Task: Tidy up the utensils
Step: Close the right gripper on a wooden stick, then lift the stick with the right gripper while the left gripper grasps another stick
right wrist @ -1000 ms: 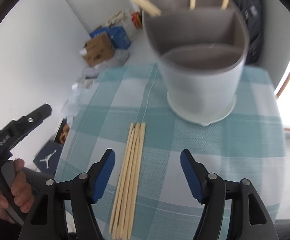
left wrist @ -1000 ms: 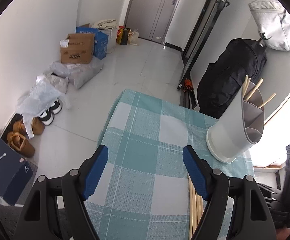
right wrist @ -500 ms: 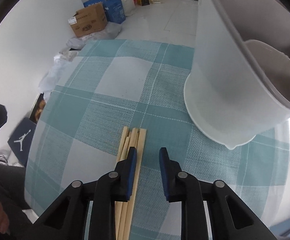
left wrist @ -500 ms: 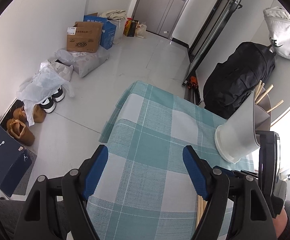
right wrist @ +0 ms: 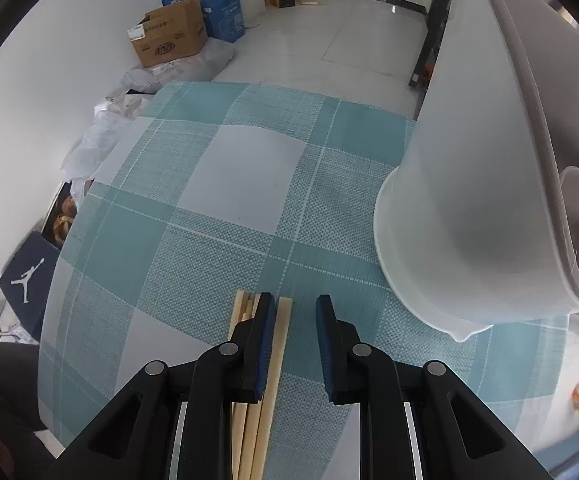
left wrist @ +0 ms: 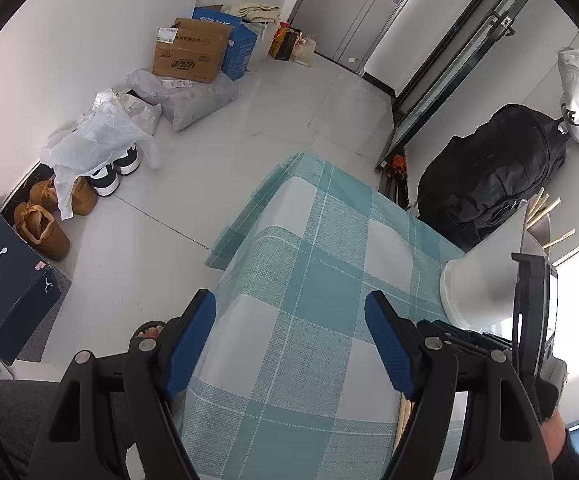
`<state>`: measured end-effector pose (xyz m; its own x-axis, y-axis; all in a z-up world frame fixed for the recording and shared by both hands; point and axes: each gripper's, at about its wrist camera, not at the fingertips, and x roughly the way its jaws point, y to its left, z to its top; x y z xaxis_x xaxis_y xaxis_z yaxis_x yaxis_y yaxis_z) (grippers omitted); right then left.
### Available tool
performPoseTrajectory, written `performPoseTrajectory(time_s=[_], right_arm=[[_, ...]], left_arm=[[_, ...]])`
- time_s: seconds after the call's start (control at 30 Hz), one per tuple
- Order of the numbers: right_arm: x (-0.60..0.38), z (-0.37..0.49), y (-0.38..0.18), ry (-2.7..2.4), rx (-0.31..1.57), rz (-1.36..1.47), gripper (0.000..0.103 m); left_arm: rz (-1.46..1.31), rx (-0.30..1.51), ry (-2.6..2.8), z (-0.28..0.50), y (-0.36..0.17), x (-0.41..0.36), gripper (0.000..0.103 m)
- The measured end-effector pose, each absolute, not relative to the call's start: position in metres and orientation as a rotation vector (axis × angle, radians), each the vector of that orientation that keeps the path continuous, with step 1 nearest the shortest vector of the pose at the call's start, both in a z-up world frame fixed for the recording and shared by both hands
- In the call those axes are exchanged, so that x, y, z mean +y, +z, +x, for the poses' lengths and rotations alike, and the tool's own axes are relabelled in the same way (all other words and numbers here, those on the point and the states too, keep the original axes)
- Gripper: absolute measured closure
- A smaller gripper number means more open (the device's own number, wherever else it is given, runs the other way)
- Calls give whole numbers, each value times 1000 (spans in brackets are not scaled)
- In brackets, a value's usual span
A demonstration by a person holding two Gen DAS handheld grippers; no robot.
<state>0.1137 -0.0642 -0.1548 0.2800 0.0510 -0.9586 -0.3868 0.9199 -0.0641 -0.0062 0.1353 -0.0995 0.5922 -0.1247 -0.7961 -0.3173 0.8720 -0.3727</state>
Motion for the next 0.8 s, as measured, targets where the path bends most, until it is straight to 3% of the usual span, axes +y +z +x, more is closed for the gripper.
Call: performPoseTrajectory(time_s=[0.1, 0.43, 0.5, 0.53, 0.8], right_arm=[[-76, 117, -153, 271, 1289, -270, 88], [-62, 117, -157, 256, 1263, -338, 88], [-61, 117, -158, 252, 1259, -317, 91], [-61, 117, -158, 249, 1255, -312, 97], [-92, 111, -131, 299, 1161, -113, 97]], left_arm=[[-532, 947, 119, -7, -100, 139, 30], [-523, 945, 127, -7, -100, 139, 30], [-514, 945, 133, -7, -101, 139, 30], [-511, 943, 136, -7, -101, 139, 30], [-427, 1037, 77, -1, -112, 119, 30]])
